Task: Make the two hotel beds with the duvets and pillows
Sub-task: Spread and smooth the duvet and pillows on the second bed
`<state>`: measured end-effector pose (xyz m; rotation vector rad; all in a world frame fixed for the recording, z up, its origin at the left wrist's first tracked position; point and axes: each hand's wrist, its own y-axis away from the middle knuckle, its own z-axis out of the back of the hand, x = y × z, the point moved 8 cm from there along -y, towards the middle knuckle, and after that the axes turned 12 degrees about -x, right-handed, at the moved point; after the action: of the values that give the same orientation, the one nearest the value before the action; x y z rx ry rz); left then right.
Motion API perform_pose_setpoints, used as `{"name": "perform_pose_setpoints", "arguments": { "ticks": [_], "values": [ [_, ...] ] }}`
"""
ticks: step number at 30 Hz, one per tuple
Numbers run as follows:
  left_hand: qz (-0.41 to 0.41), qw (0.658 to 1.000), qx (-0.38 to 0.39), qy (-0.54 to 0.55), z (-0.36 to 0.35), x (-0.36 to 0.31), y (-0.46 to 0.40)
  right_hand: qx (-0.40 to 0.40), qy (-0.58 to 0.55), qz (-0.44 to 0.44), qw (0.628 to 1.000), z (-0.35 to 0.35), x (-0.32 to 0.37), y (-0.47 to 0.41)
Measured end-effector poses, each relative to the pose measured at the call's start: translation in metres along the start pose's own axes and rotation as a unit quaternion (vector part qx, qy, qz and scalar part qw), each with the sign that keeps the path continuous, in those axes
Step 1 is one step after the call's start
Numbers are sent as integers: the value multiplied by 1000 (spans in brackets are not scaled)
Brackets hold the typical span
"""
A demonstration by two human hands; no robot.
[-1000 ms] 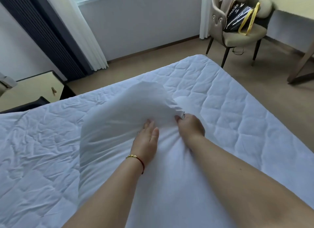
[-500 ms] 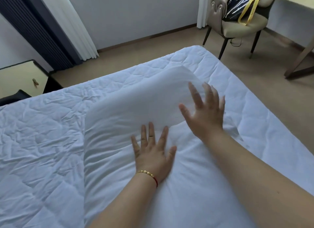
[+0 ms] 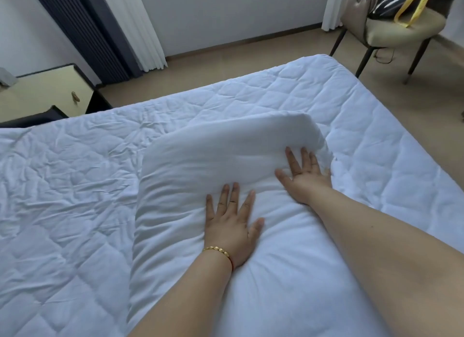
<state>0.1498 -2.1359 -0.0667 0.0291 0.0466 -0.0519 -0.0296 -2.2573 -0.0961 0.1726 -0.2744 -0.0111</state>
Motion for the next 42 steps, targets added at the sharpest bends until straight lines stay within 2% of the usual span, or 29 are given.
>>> {"name": "perform_pose_setpoints", "arguments": {
  "ticks": [4,12,16,20,23,26,30,34,38,42],
  "values": [
    [-16,1000,15,-3,21,8,22,-24,37,4,999,13,-4,37],
    [123,992,6,38,44,71,141,-68,103,-31,992,35,2,108],
    [140,986,31,83,45,84,181,-76,80,-69,991,34,38,167],
    [163,973,37,161,63,115,212,-62,40,-40,996,15,117,232],
    [194,958,-36,208,91,165,250,-68,11,17,997,4,198,282],
    [255,932,-105,236,123,240,308,-56,-96,89,990,-4,295,335],
    [327,901,-173,227,158,350,406,-21,-207,167,964,-15,428,416],
    [407,863,-215,210,182,455,510,39,-280,192,940,-40,541,491],
    [483,819,-239,195,200,543,586,105,-312,204,922,-74,629,546],
    [528,791,-248,186,204,614,627,148,-309,202,917,-111,693,568]
  ]
}}
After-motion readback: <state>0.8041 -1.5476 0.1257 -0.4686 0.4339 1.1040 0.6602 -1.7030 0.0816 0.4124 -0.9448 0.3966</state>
